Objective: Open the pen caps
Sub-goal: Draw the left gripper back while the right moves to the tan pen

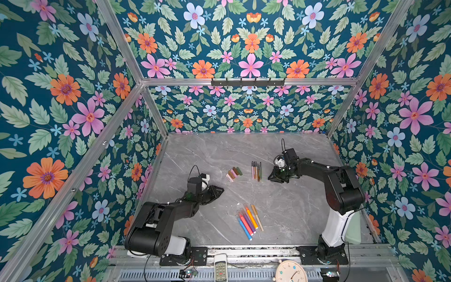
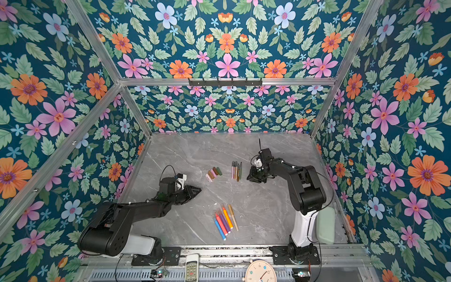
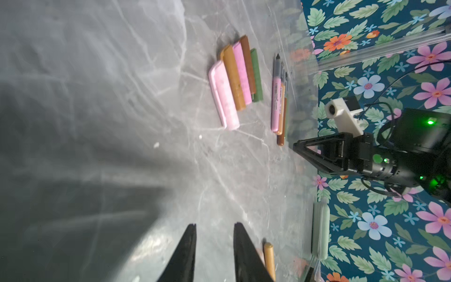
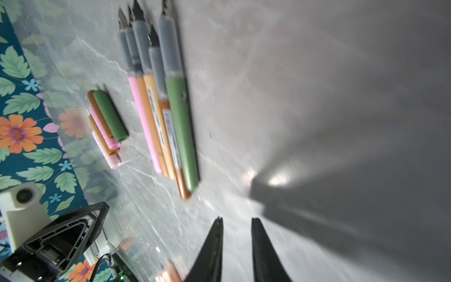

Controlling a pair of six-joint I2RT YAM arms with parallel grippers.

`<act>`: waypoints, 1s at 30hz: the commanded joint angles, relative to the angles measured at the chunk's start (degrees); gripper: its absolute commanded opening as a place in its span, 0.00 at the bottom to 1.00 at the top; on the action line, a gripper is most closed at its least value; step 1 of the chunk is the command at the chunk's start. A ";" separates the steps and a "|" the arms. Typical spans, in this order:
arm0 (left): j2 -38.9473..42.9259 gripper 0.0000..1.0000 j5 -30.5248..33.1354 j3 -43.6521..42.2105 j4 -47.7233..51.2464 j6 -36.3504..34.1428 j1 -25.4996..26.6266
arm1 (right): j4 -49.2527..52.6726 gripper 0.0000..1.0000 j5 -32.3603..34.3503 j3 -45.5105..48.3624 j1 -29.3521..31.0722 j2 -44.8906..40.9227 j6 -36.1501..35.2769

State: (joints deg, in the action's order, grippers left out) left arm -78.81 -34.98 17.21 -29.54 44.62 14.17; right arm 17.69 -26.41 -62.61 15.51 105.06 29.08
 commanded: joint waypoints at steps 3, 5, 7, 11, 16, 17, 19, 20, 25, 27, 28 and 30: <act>9.37 0.30 -0.31 -2.06 -2.86 -1.89 -0.02 | -3.68 0.23 12.30 12.75 8.04 -14.09 6.60; 12.62 0.31 -1.08 -3.46 -3.13 -0.87 -0.03 | -1.71 0.23 18.46 15.59 15.07 -18.87 8.27; 16.76 0.31 -1.25 -5.37 -3.49 -0.28 -0.02 | 1.02 0.23 25.01 16.74 22.67 -23.03 10.27; 24.68 0.34 0.97 -9.47 -3.82 0.96 -0.02 | 3.95 0.23 34.80 20.08 34.98 -29.06 16.45; 28.61 0.33 0.68 -11.40 -3.94 1.66 -0.02 | 5.76 0.23 35.81 26.56 39.43 -34.39 21.98; 29.27 0.33 0.62 -11.62 -3.95 1.78 -0.02 | 4.97 0.22 34.28 28.31 39.46 -35.47 22.23; 30.35 0.34 0.60 -12.29 -4.09 1.85 -0.03 | 3.53 0.23 31.64 30.85 39.44 -36.95 22.44; 30.78 0.34 0.72 -12.66 -4.65 1.95 -0.03 | 3.84 0.23 31.11 31.52 39.52 -37.42 23.04; 31.41 0.36 1.88 -15.07 -8.60 3.21 -0.02 | 6.97 0.23 29.65 30.27 40.46 -37.48 23.11; 31.17 0.36 1.83 -15.54 -9.64 3.30 -0.02 | 7.96 0.23 30.00 29.03 41.65 -37.02 22.78; 31.09 0.36 1.85 -15.58 -9.63 3.22 -0.05 | 8.16 0.23 30.02 28.60 42.16 -36.71 22.70; 30.64 0.36 1.93 -15.41 -9.80 2.92 -0.03 | 8.02 0.23 29.80 27.86 43.48 -35.43 22.56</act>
State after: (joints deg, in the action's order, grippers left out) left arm -47.83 -33.41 1.63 -36.14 47.72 14.24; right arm 24.25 3.31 -33.93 57.91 68.69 51.24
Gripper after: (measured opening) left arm 0.362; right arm 0.230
